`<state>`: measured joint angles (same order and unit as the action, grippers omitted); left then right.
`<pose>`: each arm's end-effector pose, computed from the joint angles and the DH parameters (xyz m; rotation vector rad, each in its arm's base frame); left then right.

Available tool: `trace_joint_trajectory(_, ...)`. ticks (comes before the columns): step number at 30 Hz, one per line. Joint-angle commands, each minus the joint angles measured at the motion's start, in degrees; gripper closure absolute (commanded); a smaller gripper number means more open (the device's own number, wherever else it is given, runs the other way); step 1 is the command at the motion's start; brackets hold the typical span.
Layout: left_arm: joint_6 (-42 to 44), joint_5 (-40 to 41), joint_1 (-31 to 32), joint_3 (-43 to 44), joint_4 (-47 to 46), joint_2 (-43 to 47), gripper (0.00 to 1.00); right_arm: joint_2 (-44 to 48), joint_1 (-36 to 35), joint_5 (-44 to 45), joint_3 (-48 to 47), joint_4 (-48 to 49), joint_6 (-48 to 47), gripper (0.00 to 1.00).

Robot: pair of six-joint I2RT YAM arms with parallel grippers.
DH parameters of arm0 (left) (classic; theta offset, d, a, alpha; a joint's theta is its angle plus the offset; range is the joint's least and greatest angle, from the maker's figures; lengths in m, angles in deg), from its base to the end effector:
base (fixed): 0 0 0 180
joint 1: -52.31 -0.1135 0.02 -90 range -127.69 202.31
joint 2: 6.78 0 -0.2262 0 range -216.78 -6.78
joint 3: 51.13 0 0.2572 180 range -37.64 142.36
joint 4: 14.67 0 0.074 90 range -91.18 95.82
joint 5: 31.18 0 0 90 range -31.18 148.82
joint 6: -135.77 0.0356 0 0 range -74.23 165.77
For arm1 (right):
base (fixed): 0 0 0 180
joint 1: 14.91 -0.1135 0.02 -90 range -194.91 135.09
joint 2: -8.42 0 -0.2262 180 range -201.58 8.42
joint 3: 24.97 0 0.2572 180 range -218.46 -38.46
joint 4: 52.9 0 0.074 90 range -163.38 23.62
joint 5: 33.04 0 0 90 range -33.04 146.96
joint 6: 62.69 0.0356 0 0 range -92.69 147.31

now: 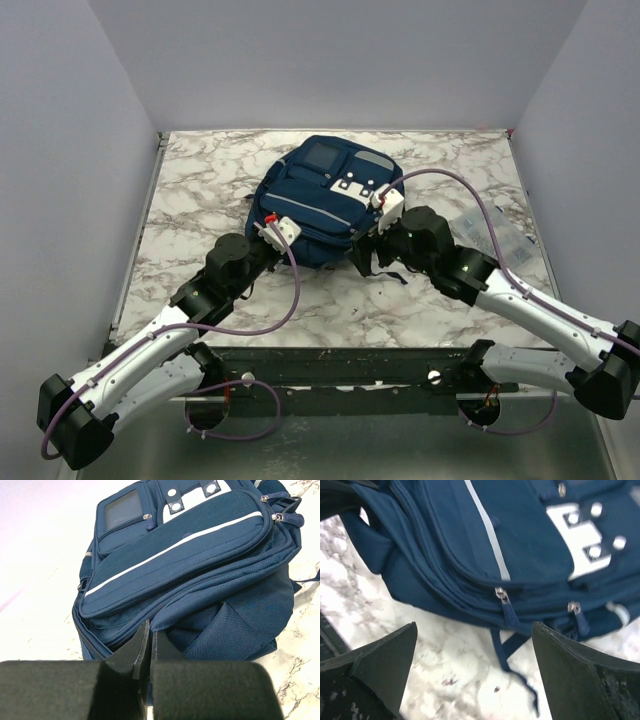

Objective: Pack the student bag
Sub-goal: Zip the student bag at the center of the board, then adjust the student bag at the center of the board.

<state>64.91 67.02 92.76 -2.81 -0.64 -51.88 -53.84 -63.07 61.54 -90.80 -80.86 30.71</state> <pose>0.1741 -0.1417 0.2677 0.7825 1.5762 -0.1449 0.1830 0.2001 0.2845 -0.7243 1.8963 0.4958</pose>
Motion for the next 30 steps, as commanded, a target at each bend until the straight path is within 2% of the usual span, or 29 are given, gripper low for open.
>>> trace_joint_trajectory(1,-1.1,0.8,-0.4,4.8,-6.8,3.5,1.00,-2.4,-9.3,1.4,4.0,11.6,-16.2,0.00)
trace_joint_trajectory(3,-1.3,0.6,-0.4,5.2,-6.4,4.0,1.00,-4.5,-13.0,6.3,5.2,18.0,-21.3,0.00)
trace_joint_trajectory(8,-2.7,-0.8,-0.4,5.5,-5.9,4.5,1.00,-12.1,-16.7,13.2,5.7,27.3,-29.9,0.00)
trace_joint_trajectory(12,-3.4,-1.8,-0.5,6.3,-5.2,4.6,1.00,-19.4,-20.0,27.2,7.4,39.5,-39.7,0.00)
trace_joint_trajectory(16,-4.3,-2.8,-0.6,6.7,-5.1,4.8,1.00,-28.2,-20.0,41.5,10.0,66.8,-51.6,0.00)
trace_joint_trajectory(18,-4.7,-3.3,-0.6,6.8,-4.9,5.1,1.00,-32.2,-20.0,43.6,10.2,79.4,-58.2,0.06)
trace_joint_trajectory(20,-5.1,-3.6,-0.6,7.0,-4.6,5.8,1.00,-34.7,-20.0,43.5,9.2,83.8,-60.2,0.12)
trace_joint_trajectory(21,-5.3,-3.5,-0.7,7.1,-4.5,6.2,1.00,-35.2,-19.9,43.4,8.2,84.0,-59.9,0.17)
trace_joint_trajectory(24,-5.2,-3.6,-0.9,8.1,-2.7,7.3,1.00,-33.8,-19.9,42.6,5.7,78.0,-55.2,0.83)
trace_joint_trajectory(25,-5.2,-3.2,-1.0,8.8,-1.7,7.5,1.00,-32.6,-19.9,42.5,4.0,72.3,-52.1,0.97)
trace_joint_trajectory(26,-5.5,-2.2,-1.0,9.8,-0.7,7.6,1.00,-30.6,-19.9,41.6,2.8,67.5,-48.1,1.00)
trace_joint_trajectory(30,-8.3,2.5,-2.2,14.4,4.5,8.7,0.48,-24.6,-16.5,33.9,-8.2,39.2,-30.8,1.00)
